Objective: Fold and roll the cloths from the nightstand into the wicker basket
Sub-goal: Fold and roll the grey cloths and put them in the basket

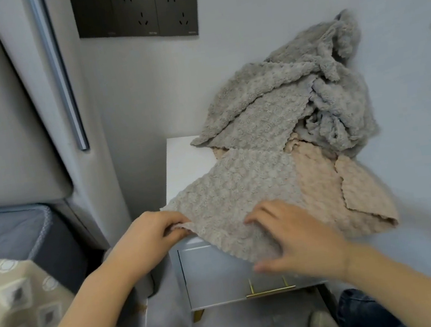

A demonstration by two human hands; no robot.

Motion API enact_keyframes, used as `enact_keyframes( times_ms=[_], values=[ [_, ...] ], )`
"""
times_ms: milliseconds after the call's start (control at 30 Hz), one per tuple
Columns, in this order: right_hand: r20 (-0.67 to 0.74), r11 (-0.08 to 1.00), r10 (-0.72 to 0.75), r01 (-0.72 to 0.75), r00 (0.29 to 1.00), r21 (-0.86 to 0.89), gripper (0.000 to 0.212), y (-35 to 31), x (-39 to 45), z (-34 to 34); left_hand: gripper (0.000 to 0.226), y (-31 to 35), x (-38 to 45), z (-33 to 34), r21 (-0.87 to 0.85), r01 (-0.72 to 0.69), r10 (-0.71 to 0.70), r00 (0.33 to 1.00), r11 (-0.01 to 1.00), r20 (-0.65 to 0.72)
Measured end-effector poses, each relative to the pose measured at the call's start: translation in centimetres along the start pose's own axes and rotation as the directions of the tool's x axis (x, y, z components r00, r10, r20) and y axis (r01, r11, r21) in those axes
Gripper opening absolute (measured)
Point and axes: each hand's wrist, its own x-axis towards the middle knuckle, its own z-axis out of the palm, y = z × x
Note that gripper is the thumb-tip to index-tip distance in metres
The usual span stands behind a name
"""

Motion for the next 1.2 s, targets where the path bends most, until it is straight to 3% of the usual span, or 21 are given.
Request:
enact_keyframes(
  times_ms=[67,133,267,333,433,533,633,700,767,867,933,1067,1133,1200],
  values=[
    [-0.027,0.991,0.031,-0.034,0.999,-0.133,0.085,-1.5,0.2,3.2,0.010,0.0,0.1,-0.1,-0.003,0.015,-0.015,1.000,1.000,0.000],
    [-0.097,0.977,0.047,-0.066,0.994,-0.203,0.084,-2.1,0.7,5.3,0.015,0.1,0.1,-0.1,0.034,0.025,-0.025,1.000,0.999,0.006],
    [-0.315,0.979,-0.067,0.001,0.947,-0.205,0.048,-1.0,1.3,5.2,0.023,0.4,0.0,-0.6,0.045,0.047,-0.049,0.998,0.998,0.035],
    [-0.378,0.996,-0.028,-0.005,0.925,-0.086,0.031,-0.2,0.7,3.9,0.036,0.5,-0.2,-1.0,0.036,0.059,-0.060,0.997,0.998,0.040],
    [-0.431,0.985,0.166,-0.133,0.887,0.107,0.018,0.9,-0.9,1.2,0.045,0.7,-0.9,-1.9,-0.034,0.085,-0.082,0.994,0.996,0.071],
    [-0.307,0.897,0.326,-0.191,0.894,0.398,0.014,3.0,-1.9,-1.4,0.040,0.9,-1.4,-3.1,-0.109,0.125,-0.111,0.986,0.986,0.124],
    [-0.242,0.757,0.375,-0.145,0.895,0.638,0.015,4.8,-1.9,-3.7,0.026,0.7,-1.5,-4.3,-0.238,0.189,-0.167,0.980,0.953,0.111],
    [-0.263,0.744,0.408,-0.151,0.874,0.651,0.025,5.6,-1.3,-4.8,0.020,0.5,-0.8,-4.8,-0.200,0.223,-0.220,0.975,0.954,0.037],
    [-0.278,0.692,0.475,-0.159,0.835,0.704,0.013,6.3,0.0,-5.9,0.018,0.8,0.7,-5.2,-0.169,0.255,-0.268,0.962,0.952,-0.057],
    [-0.167,0.331,0.564,-0.036,0.809,0.943,0.006,6.3,2.8,-7.2,0.013,2.3,3.9,-5.9,-0.547,0.251,-0.375,0.919,0.798,-0.125],
    [-0.225,0.221,0.613,0.110,0.758,0.969,0.003,6.4,4.2,-8.2,0.014,3.5,5.9,-7.0,-0.655,0.096,-0.373,0.878,0.749,-0.298],
    [-0.500,0.358,0.603,0.349,0.622,0.866,0.002,6.4,4.7,-10.6,0.013,6.6,7.0,-9.7,-0.458,-0.188,-0.180,0.742,0.869,-0.646],
    [-0.554,0.369,0.568,0.414,0.608,0.832,0.003,6.0,3.7,-11.4,0.008,7.6,6.0,-10.3,-0.375,-0.257,-0.093,0.705,0.891,-0.703],
    [-0.596,0.411,0.506,0.433,0.623,0.802,0.006,5.4,2.2,-11.3,0.006,7.5,4.1,-10.2,-0.273,-0.253,-0.011,0.715,0.928,-0.699]
  ],
)
